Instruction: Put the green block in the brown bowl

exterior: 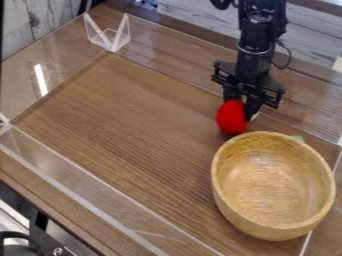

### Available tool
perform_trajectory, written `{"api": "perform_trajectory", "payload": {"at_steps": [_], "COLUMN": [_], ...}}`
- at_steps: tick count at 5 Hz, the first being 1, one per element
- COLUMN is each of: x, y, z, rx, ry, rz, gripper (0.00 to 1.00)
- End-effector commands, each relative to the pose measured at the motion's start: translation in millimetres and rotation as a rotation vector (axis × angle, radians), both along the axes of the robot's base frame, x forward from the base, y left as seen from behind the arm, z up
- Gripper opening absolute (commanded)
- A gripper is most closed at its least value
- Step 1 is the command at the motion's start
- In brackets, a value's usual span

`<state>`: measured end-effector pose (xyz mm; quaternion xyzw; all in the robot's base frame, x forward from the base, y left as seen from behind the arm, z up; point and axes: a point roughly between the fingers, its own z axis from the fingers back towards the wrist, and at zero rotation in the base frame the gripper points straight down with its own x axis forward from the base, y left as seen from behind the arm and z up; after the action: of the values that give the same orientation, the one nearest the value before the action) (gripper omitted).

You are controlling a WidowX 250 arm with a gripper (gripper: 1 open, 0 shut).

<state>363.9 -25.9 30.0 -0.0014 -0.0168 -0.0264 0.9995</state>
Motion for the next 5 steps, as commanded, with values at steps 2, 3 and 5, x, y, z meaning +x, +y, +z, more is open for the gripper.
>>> {"api": "perform_trajectory", "payload": {"at_steps": [2,3,5], "x": [15.3,13.3,13.9], "y": [-23,-33,-48], "z": [23.8,33.6,36.7], "rx": [0.011,0.013,0.015], "ry": [-0.078,-0.087,-0.084], "rz": [0.095,0.098,0.089], "gripper": [0.0,0.0,0.0]}}
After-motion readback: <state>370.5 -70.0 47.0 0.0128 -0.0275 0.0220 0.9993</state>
